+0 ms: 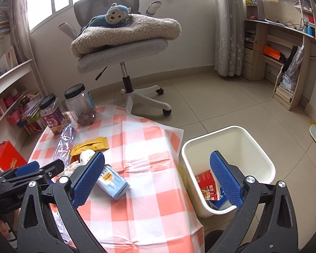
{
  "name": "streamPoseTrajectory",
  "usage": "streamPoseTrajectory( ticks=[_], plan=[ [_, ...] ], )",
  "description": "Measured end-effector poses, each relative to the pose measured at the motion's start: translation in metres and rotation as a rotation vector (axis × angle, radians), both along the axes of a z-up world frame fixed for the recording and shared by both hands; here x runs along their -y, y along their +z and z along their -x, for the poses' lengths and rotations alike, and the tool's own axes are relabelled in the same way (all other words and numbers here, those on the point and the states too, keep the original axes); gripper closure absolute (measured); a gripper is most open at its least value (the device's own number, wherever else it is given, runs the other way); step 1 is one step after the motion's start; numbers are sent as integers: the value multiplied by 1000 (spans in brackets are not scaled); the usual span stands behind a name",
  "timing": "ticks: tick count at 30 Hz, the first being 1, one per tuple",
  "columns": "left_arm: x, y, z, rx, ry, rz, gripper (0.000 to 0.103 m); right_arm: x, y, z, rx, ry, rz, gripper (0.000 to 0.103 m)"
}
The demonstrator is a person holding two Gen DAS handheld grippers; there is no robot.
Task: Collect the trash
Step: 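Grasp the blue biscuit box with the left tool and lift it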
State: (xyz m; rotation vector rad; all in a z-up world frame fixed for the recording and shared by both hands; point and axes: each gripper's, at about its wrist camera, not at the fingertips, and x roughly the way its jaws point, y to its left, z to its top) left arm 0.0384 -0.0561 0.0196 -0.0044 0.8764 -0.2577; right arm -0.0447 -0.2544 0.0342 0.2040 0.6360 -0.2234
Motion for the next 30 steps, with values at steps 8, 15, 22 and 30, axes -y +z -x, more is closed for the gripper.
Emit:
streamPoseTrajectory(
  ticks=[8, 15, 22, 30],
  plan=[
    [-64, -14, -6, -47, 107, -16, 18, -49, -10, -31, -86, 129, 63, 7],
    [-128, -32, -20, -134, 253, 28, 17, -93, -24, -54, -152, 235, 99, 7],
    [-185, -58, -42, -276, 393, 140, 18, -122, -37, -68, -204, 311, 117, 7],
    [-224, -119, -63, -471, 580, 330, 18, -124, -48, -75, -253, 331, 101, 7]
  ],
)
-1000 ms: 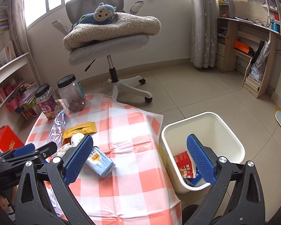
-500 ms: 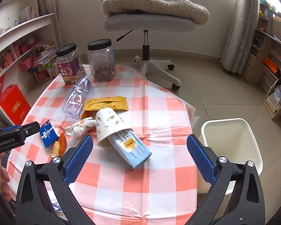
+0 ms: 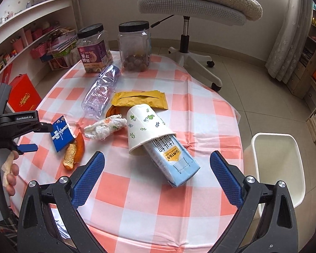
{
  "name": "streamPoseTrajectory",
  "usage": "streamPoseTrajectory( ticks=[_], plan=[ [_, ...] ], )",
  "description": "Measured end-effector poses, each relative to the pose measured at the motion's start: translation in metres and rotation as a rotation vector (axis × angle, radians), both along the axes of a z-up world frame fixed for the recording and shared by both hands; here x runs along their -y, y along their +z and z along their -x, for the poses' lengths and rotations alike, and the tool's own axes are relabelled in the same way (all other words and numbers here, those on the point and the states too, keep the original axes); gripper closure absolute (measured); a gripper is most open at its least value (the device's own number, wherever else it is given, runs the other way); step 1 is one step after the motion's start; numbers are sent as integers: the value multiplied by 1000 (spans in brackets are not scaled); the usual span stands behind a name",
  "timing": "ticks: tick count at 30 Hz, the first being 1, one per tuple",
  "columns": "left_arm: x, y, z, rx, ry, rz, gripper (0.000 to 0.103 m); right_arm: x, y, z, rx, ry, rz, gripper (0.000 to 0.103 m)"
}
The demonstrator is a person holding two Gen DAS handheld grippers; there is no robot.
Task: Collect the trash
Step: 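Grasp the blue biscuit box with the left tool and lift it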
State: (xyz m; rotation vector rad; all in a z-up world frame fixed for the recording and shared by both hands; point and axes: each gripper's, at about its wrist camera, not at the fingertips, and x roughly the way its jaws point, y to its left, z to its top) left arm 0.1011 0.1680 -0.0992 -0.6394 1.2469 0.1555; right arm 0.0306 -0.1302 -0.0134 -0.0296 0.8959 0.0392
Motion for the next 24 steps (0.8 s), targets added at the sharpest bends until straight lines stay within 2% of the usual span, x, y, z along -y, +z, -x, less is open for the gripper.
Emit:
streamPoseTrajectory(
  ticks=[5, 9, 11, 12, 13, 14, 19, 24],
  plan=[
    [11, -3, -22, 12, 32, -41, 18, 5, -2, -2, -4, -7, 7, 7],
    [19, -20, -43, -27, 33, -75, 18, 9, -9, -3, -33, -1, 6, 7],
    [24, -27, -50, -45, 12, -123, 19, 9, -12, -3, -63, 28, -19, 7],
    [28, -25, -51, -36, -8, -168, 23, 7, -14, -3, -86, 54, -40, 7],
    [32, -23, -52, -32, -41, -207, 41, 4, -16, -3, -113, 87, -71, 7],
    [35, -21, -53, -25, -75, -223, 44, 0, -18, -3, -140, 123, -108, 7],
    [27, -10, -40, 10, -115, -220, 47, -37, -33, 5, -336, 346, -317, 7],
    [11, 23, -15, 75, -120, -160, 47, -69, -50, 15, -454, 462, -379, 7]
  ],
)
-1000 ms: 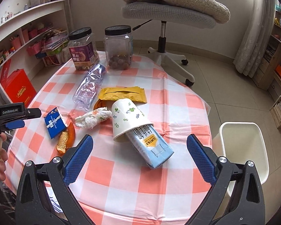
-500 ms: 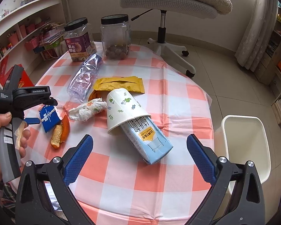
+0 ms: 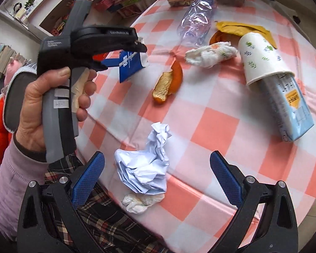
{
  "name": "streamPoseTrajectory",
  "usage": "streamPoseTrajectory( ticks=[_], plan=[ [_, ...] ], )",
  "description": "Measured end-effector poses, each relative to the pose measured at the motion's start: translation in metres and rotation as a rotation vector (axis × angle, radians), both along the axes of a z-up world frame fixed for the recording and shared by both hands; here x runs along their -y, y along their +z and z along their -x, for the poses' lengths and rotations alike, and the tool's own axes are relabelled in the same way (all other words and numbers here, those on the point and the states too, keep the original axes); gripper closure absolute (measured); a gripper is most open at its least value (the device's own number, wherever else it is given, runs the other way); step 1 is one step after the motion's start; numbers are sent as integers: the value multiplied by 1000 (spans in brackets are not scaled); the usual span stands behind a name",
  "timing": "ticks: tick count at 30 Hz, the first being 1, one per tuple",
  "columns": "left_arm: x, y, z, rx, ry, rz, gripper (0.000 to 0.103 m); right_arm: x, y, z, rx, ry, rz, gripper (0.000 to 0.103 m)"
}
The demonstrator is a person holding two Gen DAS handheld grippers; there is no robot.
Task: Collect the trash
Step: 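Grasp the blue biscuit box with the left tool and lift it, then grasp the crumpled white paper with the right tool while the left tool holds the biscuit box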
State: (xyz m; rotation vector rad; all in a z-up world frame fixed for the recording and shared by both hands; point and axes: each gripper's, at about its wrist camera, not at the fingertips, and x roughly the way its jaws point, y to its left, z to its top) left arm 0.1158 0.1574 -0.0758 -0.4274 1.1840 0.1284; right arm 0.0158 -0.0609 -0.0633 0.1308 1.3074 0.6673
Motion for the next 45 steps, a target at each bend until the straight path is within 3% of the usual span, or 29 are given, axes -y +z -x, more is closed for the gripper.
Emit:
streamPoseTrajectory(
  ticks=[6, 9, 12, 14, 20, 21, 22, 30, 45],
  plan=[
    [-6, 43, 37, 92, -24, 63, 46, -12, -23, -9, -103, -47, -70, 13],
    [-2, 56, 46, 128, -44, 35, 46, -20, -32, -8, -119, -24, -69, 26],
    [1, 61, 49, 152, -65, -7, 46, -26, -41, -9, -148, -12, -111, 46],
    [3, 62, 49, 164, -84, -27, 46, -27, -38, -10, -120, -18, -121, 54],
    [4, 63, 50, 179, -98, -30, 46, -14, -31, -15, -56, -76, -108, 65],
    [4, 63, 50, 184, -99, -31, 46, -13, -27, -15, -30, -82, -102, 84],
    [6, 64, 50, 190, -100, -32, 46, -10, -25, -17, -30, -76, -114, 95],
    [18, 68, 50, 217, -127, -38, 46, 11, -2, -21, 98, -120, -56, 95],
    [47, 90, 53, 332, -173, -63, 46, 64, 72, -20, 456, -330, 40, 96]
  ],
)
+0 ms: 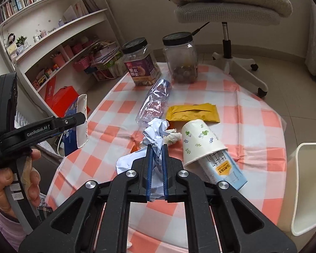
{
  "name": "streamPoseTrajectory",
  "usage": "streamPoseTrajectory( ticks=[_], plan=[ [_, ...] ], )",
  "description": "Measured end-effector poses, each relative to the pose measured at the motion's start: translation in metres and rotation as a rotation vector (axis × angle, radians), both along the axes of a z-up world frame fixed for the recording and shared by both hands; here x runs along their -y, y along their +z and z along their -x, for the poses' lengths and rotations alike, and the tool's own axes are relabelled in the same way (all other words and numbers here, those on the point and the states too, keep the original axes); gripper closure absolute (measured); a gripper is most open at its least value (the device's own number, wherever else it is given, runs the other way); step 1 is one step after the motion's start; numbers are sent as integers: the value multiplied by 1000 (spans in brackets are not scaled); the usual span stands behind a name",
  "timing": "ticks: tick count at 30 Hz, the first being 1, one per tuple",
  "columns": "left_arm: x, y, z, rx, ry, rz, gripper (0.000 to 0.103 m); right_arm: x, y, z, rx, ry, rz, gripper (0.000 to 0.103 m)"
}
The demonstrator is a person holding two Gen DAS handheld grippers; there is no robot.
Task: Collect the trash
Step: 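Grasp the crumpled white paper with the right tool while the left tool holds the biscuit box, then carry the crumpled paper over the white bin and open the right tool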
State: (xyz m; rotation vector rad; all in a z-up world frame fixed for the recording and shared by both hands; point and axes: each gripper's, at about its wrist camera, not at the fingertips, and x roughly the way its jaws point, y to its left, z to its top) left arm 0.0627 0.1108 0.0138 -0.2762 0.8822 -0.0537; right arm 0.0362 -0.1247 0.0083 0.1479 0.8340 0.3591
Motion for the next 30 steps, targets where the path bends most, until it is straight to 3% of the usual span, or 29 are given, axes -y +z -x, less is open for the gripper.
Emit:
streamPoseTrajectory(
  ticks=[12, 30],
  plan=[
    [56, 5, 1, 50, -108, -23, 46, 75, 28, 12, 112, -218, 65, 96],
    [136, -4, 3, 45, -252, -37, 46, 201, 39, 59, 131, -497, 128, 96]
  ],
)
